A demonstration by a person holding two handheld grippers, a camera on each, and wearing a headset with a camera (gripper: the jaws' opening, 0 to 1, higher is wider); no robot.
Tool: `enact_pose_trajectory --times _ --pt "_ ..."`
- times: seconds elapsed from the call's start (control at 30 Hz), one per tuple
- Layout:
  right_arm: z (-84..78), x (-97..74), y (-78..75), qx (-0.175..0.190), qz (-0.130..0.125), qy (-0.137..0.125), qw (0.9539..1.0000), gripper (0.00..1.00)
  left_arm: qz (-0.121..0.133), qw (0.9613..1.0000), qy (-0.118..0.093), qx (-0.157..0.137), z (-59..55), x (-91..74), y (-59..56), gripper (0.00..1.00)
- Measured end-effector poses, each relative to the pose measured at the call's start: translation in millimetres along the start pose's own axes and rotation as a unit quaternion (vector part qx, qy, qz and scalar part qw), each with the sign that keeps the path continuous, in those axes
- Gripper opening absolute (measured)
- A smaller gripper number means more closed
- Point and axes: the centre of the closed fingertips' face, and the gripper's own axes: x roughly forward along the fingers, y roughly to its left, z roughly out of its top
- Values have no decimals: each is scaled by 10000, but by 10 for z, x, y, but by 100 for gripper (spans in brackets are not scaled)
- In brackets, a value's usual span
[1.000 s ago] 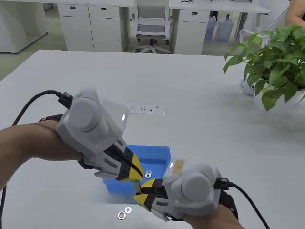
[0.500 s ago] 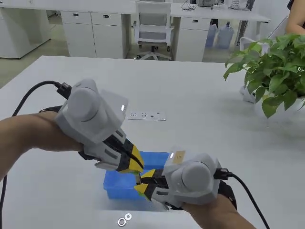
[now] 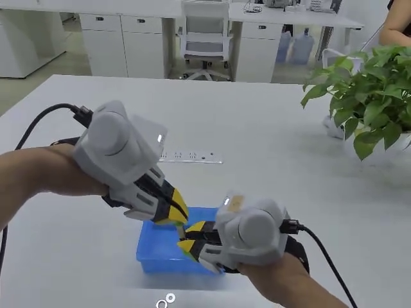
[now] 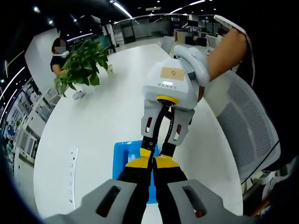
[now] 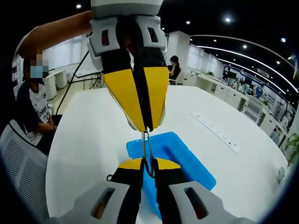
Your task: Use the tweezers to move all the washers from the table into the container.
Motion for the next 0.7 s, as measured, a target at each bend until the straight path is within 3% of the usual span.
enact_pose_trajectory --times 0.7 --pt "-161 315 -150 68 166 195 9996 10 -37 9997 68 -216 -287 160 201 5"
